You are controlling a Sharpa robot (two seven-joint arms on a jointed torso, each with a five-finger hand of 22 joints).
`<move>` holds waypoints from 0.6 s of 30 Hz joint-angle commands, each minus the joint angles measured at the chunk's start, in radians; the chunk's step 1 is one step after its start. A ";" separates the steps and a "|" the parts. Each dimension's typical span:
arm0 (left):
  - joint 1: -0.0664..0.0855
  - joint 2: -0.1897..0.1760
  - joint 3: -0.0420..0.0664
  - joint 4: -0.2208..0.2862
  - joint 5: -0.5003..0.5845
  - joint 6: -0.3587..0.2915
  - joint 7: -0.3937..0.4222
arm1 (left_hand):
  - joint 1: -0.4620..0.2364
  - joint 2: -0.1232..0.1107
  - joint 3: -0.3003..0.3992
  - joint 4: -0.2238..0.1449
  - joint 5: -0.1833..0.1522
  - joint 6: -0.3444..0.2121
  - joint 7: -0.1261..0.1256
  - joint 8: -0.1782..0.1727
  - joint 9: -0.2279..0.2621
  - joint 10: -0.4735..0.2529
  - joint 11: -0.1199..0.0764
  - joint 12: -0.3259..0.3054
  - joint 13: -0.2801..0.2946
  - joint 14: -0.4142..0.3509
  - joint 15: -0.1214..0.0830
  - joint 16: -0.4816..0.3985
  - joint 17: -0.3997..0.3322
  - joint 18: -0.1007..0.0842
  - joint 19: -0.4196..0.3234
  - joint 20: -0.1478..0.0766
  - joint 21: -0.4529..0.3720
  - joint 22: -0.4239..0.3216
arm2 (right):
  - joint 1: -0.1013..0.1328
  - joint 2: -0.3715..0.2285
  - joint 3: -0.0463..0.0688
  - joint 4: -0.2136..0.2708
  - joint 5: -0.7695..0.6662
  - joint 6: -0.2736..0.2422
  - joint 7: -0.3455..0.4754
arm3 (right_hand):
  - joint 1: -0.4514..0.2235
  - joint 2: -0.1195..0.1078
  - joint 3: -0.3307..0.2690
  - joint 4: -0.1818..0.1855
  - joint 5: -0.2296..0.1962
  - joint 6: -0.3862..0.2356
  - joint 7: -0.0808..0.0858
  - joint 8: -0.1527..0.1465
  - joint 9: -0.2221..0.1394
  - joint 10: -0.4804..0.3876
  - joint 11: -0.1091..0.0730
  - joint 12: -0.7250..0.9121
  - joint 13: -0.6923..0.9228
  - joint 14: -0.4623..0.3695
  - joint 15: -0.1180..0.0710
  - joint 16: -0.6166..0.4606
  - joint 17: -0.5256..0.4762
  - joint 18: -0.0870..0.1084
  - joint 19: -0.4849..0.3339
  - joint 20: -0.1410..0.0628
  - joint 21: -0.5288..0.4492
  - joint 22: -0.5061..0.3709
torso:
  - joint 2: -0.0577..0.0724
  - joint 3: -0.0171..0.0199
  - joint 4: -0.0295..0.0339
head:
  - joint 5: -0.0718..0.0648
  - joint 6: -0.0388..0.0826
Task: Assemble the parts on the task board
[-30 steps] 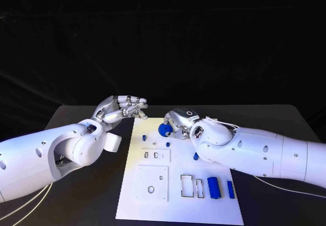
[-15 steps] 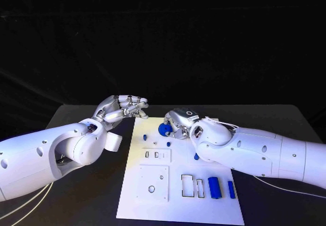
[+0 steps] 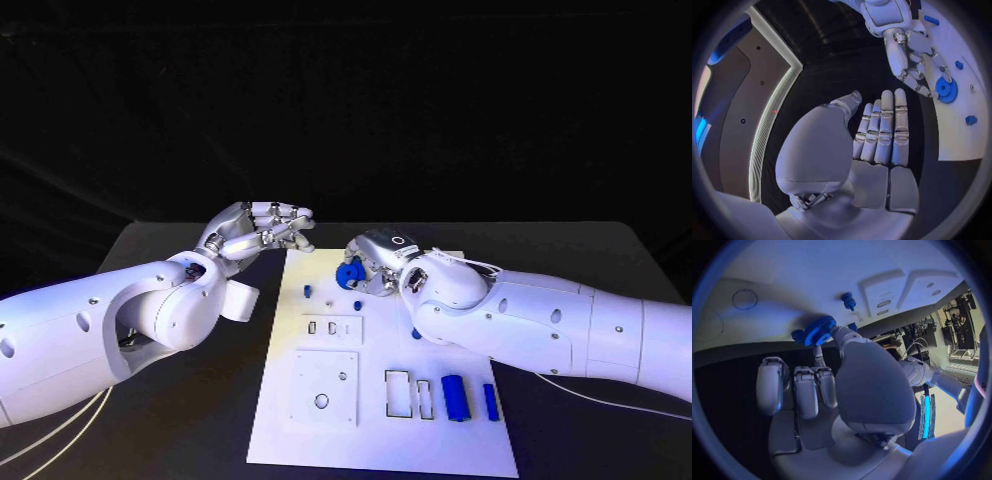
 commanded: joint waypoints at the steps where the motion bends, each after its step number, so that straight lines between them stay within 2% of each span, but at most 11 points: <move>1: 0.001 0.000 0.001 0.003 0.003 0.018 0.002 | -0.008 0.001 0.005 0.003 0.001 -0.002 0.002 -0.003 -0.001 -0.005 0.003 -0.006 0.001 -0.005 0.000 0.005 0.001 0.002 -0.003 0.002 0.004 0.001 | 0.000 0.002 0.000 0.000 -0.005 0.003 0.008 | -0.013 -0.009 -0.004 0.004 0.003 -0.018 0.001 -0.016 -0.002 0.056 0.012 -0.009 0.195 0.099 0.011 0.003 0.228 -0.012 0.001 0.010 -0.007 0.019 | -0.001 -0.0007 0.0008 | 0.001 0.000; 8: 0.001 -0.002 0.001 0.004 0.003 0.018 0.001 | -0.008 0.001 0.005 0.003 0.001 -0.002 0.002 -0.003 -0.001 -0.005 0.003 -0.006 0.001 -0.005 0.000 0.005 0.001 0.002 -0.003 0.002 0.004 0.001 | 0.000 -0.006 0.000 0.005 0.000 0.022 0.012 | -0.046 -0.010 -0.035 0.008 0.002 -0.022 0.005 -0.030 0.000 0.055 0.016 -0.010 0.195 0.099 0.015 0.004 0.230 -0.011 0.001 0.016 -0.008 0.020 | -0.001 -0.0003 -0.0004 | 0.003 -0.002; 14: 0.001 -0.004 0.001 0.004 0.003 0.018 0.001 | -0.008 0.001 0.005 0.003 0.001 -0.002 0.002 -0.003 -0.001 -0.005 0.003 -0.006 0.001 -0.005 0.000 0.005 0.001 0.002 -0.003 0.002 0.004 0.001 | 0.000 -0.016 0.000 0.009 0.010 0.040 0.015 | -0.076 0.006 -0.072 0.010 0.002 -0.010 0.001 -0.033 0.007 0.059 0.014 -0.006 0.199 0.100 0.014 0.005 0.237 -0.012 0.005 0.016 -0.005 0.026 | 0.000 0.0001 -0.0008 | 0.003 -0.002; 18: 0.001 -0.004 0.001 0.004 0.003 0.018 0.000 | -0.008 0.001 0.005 0.003 0.001 -0.002 0.002 -0.003 -0.001 -0.005 0.003 -0.006 0.001 -0.005 0.000 0.005 0.001 0.002 -0.003 0.002 0.004 0.001 | 0.000 -0.022 0.000 0.011 0.017 0.047 0.017 | -0.077 0.008 -0.074 0.010 0.003 -0.010 0.001 -0.033 0.008 0.058 0.013 -0.007 0.198 0.100 0.014 0.005 0.236 -0.012 0.005 0.016 -0.005 0.026 | -0.001 0.0007 0.0000 | 0.003 -0.001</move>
